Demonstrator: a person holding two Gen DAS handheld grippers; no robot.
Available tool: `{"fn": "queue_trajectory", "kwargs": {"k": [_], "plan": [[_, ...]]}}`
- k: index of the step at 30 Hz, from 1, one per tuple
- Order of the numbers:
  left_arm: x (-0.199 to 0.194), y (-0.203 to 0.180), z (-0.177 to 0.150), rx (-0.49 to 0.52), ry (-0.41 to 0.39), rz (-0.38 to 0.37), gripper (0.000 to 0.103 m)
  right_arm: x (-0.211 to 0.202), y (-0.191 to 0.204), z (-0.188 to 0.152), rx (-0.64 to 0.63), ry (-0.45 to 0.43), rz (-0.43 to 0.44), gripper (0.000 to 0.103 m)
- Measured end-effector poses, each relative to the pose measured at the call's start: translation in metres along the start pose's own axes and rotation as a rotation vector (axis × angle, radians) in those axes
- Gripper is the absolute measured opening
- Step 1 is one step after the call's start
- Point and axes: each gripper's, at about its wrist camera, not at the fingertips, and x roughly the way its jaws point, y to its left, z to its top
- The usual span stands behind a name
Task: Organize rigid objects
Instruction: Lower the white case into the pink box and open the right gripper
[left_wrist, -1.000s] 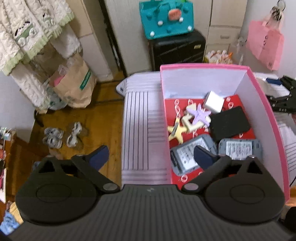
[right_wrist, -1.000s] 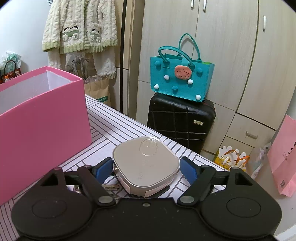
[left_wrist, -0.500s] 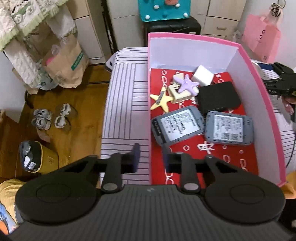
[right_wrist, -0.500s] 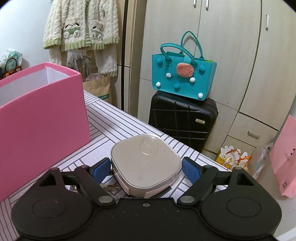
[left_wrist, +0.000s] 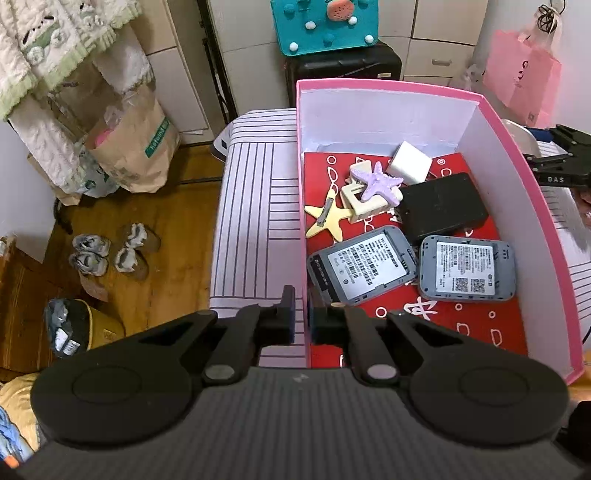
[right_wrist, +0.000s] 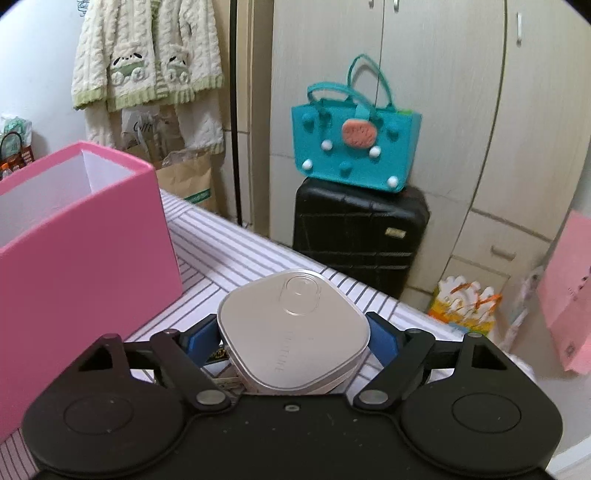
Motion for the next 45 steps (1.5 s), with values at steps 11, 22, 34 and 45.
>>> {"fn": "queue_trajectory", "kwargs": {"k": [11, 22, 34, 45], "plan": [[0.002, 0.003, 0.005, 0.069, 0.017, -0.07, 0.005, -0.081, 0.04, 0.046, 0.006, -0.095, 0.031, 0.086], [0.001, 0.009, 0.001, 0.081, -0.031, -0.111, 0.006, -0.064, 0.145, 0.098, 0.004, 0.107, 0.45, 0.086], [-0.001, 0.013, -0.004, 0.068, -0.06, -0.131, 0.006, 0.009, 0.217, 0.096, -0.153, 0.373, 0.42, 0.086], [0.0, 0.015, -0.008, 0.068, -0.08, -0.136, 0.007, 0.031, 0.218, 0.094, -0.1, 0.446, 0.386, 0.086]]}}
